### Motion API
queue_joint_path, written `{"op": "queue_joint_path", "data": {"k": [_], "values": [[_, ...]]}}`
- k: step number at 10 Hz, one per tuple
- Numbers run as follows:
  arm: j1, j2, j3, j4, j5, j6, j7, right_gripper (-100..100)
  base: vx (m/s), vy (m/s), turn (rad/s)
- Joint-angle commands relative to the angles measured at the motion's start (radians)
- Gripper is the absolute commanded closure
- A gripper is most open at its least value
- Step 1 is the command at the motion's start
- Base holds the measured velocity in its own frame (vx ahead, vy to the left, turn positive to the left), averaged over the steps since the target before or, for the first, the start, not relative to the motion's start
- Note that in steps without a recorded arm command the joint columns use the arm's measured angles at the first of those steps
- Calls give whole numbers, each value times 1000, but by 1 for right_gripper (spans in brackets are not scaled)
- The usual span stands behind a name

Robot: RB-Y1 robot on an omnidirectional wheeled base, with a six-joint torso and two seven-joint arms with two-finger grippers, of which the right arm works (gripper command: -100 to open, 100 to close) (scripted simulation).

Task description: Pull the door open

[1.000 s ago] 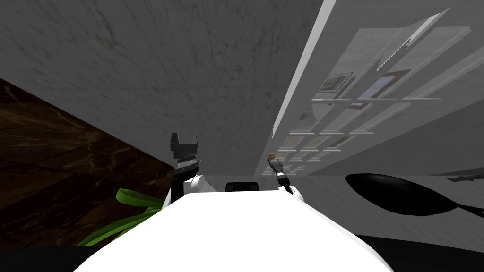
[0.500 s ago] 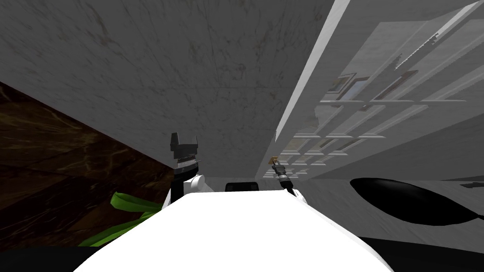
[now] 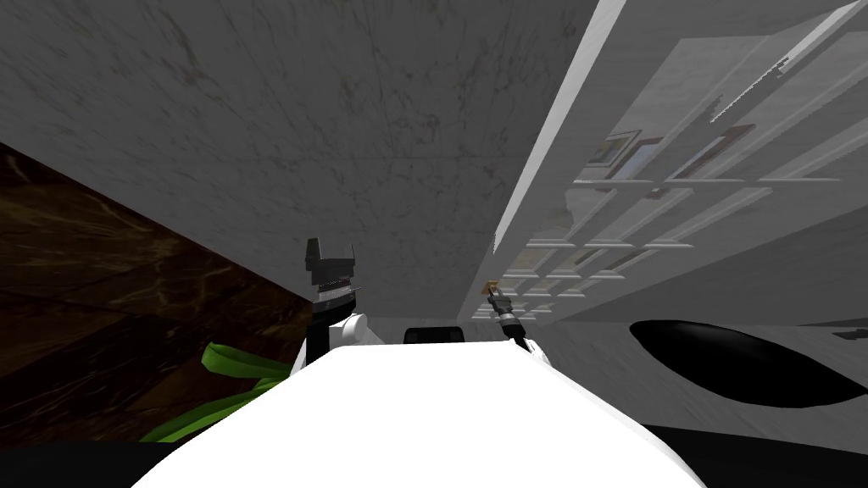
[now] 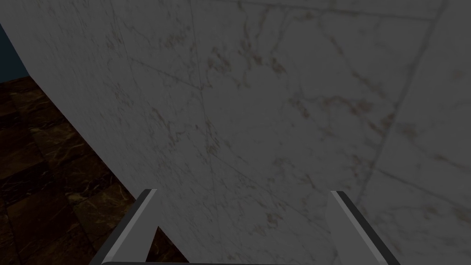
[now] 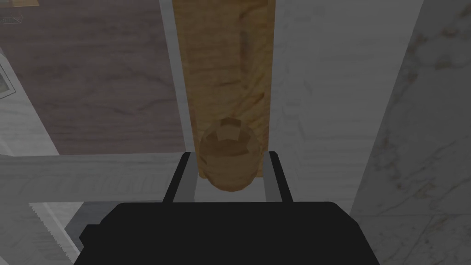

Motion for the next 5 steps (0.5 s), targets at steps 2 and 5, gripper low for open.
{"op": "queue_joint_path", "data": {"k": [2, 5], "values": [[-4, 0, -3, 7, 2, -2, -54, 100, -17, -7, 15], [-12, -2, -10, 19, 7, -6, -133, 100, -16, -7, 18]]}}
